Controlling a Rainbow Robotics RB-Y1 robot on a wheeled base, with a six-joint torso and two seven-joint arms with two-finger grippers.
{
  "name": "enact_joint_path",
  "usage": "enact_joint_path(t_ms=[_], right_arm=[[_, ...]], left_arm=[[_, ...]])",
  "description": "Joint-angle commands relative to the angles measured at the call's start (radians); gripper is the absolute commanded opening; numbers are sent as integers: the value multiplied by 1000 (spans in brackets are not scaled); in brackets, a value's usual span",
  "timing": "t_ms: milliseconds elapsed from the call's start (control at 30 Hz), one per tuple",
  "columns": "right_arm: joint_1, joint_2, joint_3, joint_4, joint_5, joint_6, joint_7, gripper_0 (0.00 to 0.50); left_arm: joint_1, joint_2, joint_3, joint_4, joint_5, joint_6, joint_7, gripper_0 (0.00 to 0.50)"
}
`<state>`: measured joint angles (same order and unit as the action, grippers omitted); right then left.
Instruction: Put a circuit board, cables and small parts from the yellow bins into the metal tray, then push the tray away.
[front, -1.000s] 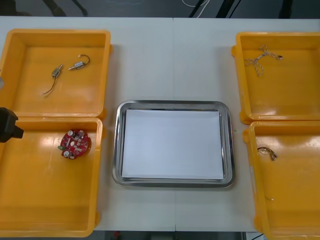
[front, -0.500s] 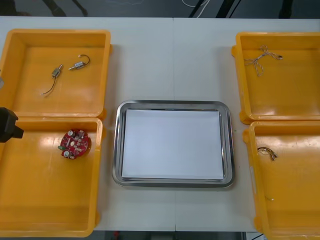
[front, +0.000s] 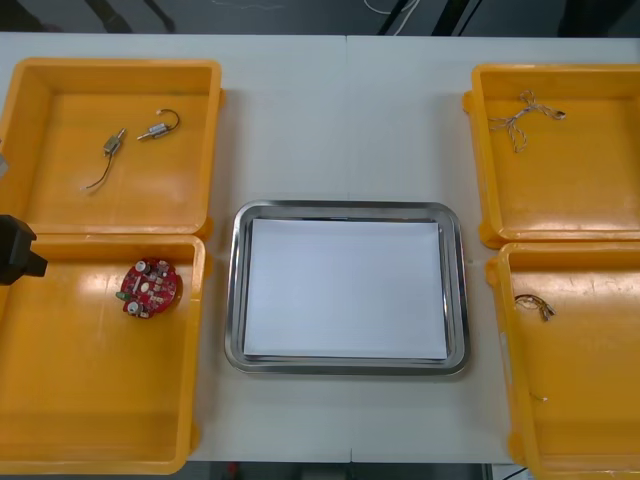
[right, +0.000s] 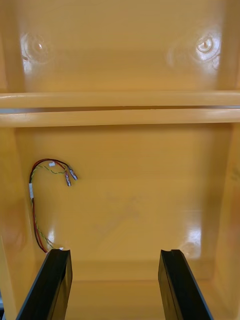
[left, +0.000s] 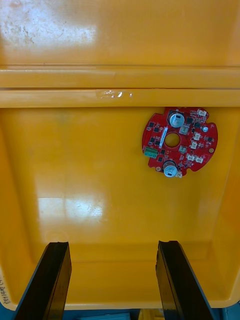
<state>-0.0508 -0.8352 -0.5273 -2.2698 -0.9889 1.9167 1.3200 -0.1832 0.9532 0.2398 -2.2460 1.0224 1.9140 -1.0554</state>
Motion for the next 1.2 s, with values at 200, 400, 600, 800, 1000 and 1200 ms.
enact_joint_path(t_ms=[200, 400, 600, 800, 1000, 1200], right_arm=[[-23, -36, 10, -25, 9, 3, 58, 500], [-23, -36, 10, -25, 9, 3, 58, 500], [-23, -36, 10, -25, 9, 3, 58, 500], [-23, -36, 10, -25, 9, 3, 58, 500], [-23, -36, 10, -25, 9, 3, 58, 500], [-23, -36, 10, -25, 9, 3, 58, 500]], left_arm=[[11, 9, 32, -23, -8, 6, -66, 500], [11, 9, 32, -23, -8, 6, -66, 500], [11, 9, 32, -23, -8, 6, -66, 500], [11, 9, 32, -23, -8, 6, -66, 500], [11, 9, 32, -23, -8, 6, -66, 500], [11, 9, 32, -23, -8, 6, -66, 500]])
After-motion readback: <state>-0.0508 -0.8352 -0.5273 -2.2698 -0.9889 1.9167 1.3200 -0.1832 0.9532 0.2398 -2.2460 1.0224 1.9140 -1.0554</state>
